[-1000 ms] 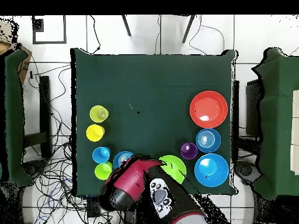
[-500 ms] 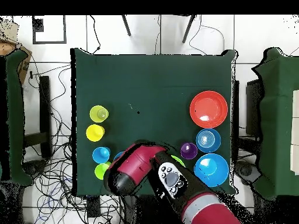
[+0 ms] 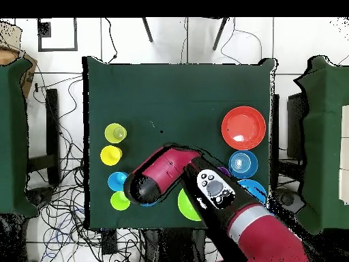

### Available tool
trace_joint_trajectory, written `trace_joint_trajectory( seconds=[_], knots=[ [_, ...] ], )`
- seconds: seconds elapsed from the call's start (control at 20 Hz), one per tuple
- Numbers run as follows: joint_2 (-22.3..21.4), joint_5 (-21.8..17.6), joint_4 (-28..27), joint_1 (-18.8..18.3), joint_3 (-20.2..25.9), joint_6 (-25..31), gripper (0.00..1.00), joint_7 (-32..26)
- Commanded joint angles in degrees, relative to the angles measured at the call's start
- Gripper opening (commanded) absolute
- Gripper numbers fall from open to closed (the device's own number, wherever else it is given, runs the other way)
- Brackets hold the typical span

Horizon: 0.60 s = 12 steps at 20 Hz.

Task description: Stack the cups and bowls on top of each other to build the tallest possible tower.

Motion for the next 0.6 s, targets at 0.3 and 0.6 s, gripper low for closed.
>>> trace_joint_trajectory(
  seconds=[0.3, 0.6],
  knots=[
    [5.5, -3.2, -5.0, -1.4, 4.7, 6.0, 1.00, -18.3],
    [6.7, -4.1, -4.3, -0.3, 2.8, 5.6, 1.00, -14.9]
  ],
)
